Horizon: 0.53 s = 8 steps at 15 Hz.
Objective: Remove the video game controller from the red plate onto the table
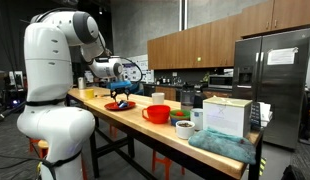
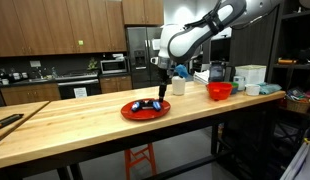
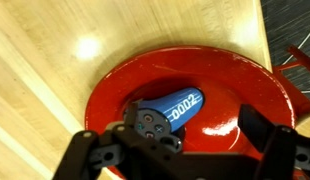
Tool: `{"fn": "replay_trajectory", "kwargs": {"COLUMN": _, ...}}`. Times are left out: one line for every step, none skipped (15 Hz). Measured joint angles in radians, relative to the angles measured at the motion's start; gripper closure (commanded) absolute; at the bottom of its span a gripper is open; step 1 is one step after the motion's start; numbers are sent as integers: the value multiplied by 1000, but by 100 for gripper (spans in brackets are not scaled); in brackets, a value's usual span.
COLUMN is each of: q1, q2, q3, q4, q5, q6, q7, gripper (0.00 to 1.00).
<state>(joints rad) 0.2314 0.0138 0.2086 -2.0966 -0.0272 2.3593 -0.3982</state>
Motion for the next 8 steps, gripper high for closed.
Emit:
{"fn": "replay_trajectory", "kwargs": {"q1": -4, "q2": 0, "q3": -1, "q4": 4, "q5": -9, "q6": 1, "q7": 8, "gripper": 0}}
{"fn": "replay_trajectory", "kwargs": {"q1": -6, "q2": 1, "q3": -1, "q4": 7, "q5": -7, "q6": 7, "q7": 9, "gripper": 0}}
{"fn": "replay_trajectory", "kwargs": {"q1": -6, "q2": 3, "q3": 0, "q4": 8, "q5": 2, "q6": 15, "q7": 9, "gripper": 0}}
{"fn": "replay_trajectory", "kwargs": {"q1": -5, "q2": 7, "q3": 3, "q4": 11, "q5": 19, "q6": 26, "q7": 9, "gripper": 0}}
{"fn": "replay_trajectory", "kwargs": {"q1": -4, "q2": 12, "q3": 8, "q4": 13, "q5": 40, "q6": 40, "q7": 8, "gripper": 0}}
{"fn": "replay_trajectory", "kwargs": {"q1": -1, "q2": 19, "q3": 14, "q4": 15, "q5": 63, "q6": 61, "q7": 5, "gripper": 0}}
{"fn": "replay_trajectory", "kwargs": {"q1": 3, "q2": 27, "q3": 21, "q4": 16, "q5": 87, "q6": 89, "q7": 1, "gripper": 0}}
{"fn": "replay_trajectory", "kwargs": {"q1": 7, "q2": 36, "q3": 29, "q4": 17, "q5": 109, "q6": 118, "q7": -6, "gripper": 0}}
